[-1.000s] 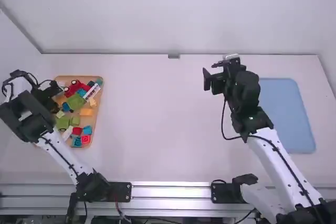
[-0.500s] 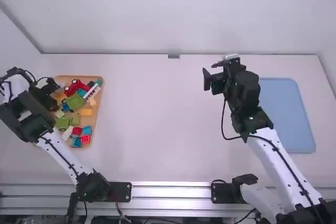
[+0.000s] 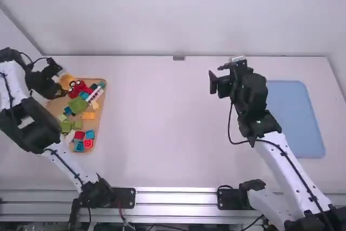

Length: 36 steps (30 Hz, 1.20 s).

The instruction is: Assemble lego blocks to make yellow taxi

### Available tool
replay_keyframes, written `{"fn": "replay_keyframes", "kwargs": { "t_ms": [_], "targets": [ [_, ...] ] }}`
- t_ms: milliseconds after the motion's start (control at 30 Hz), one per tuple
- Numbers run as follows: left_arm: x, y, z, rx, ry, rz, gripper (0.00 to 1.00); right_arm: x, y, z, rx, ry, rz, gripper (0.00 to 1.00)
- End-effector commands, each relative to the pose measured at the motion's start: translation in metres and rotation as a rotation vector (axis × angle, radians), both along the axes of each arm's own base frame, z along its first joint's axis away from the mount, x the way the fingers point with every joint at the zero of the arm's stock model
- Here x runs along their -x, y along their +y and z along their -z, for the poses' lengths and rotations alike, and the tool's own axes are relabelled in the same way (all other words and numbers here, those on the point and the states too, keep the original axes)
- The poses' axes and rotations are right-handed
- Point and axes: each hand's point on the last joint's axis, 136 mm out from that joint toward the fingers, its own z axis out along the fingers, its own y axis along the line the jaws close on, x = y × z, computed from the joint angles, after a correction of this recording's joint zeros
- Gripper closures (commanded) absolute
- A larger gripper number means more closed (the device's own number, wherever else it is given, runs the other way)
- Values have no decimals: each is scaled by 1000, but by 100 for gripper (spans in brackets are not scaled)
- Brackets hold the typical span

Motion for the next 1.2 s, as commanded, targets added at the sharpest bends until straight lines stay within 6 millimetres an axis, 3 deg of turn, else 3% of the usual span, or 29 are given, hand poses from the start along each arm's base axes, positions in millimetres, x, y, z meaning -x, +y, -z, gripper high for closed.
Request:
{"fn": "replay_keyframes", "kwargs": {
  "t_ms": [0,133,233,300,367,433,567,600,700,933,1167],
  "targets": [
    [-13,-57,-5,18,-36,142,84,-3,2,-18,-12,-35,-2,2],
    [-21,-106,8,-91,-25,201,82,-3,0,-18,-13,-35,1,1],
    [-20,-161,22,-144,-29,311,80,-3,0,-18,-12,-35,1,2],
    [-12,-218,33,-135,-38,459,76,-3,0,-18,1,-38,-2,1],
    [-7,-252,41,-123,-36,523,74,-3,1,-17,28,-42,-10,2],
    [0,-300,51,-71,-44,611,72,-2,1,-15,77,-46,-25,1],
    [18,-370,68,-50,-58,788,72,-1,0,-11,118,-40,-34,1],
    [21,-376,71,-61,-55,798,72,-1,0,-10,118,-40,-34,2],
    [37,-423,85,-81,-50,855,76,-1,0,-10,119,-36,-34,1],
    [63,-469,114,-102,1,937,71,-1,0,-10,142,-44,-41,1],
    [54,-460,139,-148,33,917,67,-1,0,-8,145,-37,-42,1]
  ]
}}
